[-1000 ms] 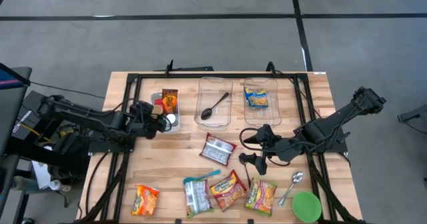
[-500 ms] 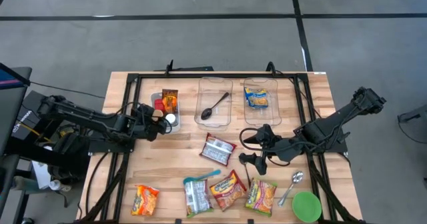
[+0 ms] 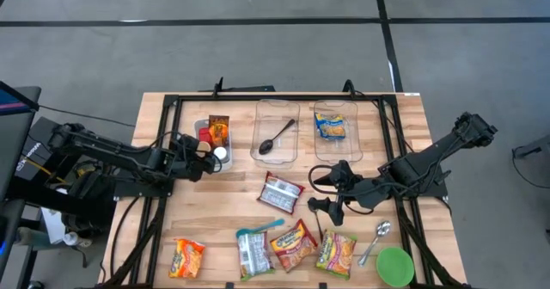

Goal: Pick & Place Food Item
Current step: Put the gold seasoning bottle into the white bin

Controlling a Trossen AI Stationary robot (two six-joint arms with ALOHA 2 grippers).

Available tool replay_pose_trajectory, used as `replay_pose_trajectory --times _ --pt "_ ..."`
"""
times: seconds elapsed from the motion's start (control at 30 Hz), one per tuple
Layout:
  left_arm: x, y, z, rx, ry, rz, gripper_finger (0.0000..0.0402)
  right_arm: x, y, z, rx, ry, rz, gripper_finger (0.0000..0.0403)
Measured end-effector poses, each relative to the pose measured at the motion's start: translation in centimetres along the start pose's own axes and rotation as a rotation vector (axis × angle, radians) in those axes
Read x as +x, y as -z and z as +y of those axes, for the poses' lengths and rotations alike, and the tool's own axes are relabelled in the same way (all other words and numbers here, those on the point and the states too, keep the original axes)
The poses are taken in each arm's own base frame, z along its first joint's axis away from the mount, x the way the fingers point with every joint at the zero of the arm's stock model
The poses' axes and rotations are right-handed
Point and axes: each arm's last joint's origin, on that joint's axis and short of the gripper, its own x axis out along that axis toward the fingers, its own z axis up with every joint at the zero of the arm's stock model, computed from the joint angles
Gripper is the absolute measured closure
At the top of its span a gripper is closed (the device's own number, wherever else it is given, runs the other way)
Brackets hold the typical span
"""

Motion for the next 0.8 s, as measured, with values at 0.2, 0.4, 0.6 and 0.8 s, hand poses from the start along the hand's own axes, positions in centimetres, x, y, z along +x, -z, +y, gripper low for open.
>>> replay_pose_trajectory --times 0.2,0.4,0.6,0.8 --pt "0.00 0.10 -0.08 0.000 0.024 0.038 0.0067 0.02 0.00 0.00 0.000 0.000 0.000 0.0066" --pt "-0.10 0.04 -0.04 -0.009 0.039 0.046 0.0061 0.02 0.00 0.00 0.000 0.000 0.000 0.0066" --pt "-0.50 -0.34 0.19 -0.050 0.077 0.039 0.0064 0.03 0.01 0.00 -0.001 0.001 0.001 0.0066" --pt "-0.89 -0.66 0.65 -0.075 0.091 0.020 0.0074 0.03 0.01 0.00 -0.001 0.001 0.001 0.0066"
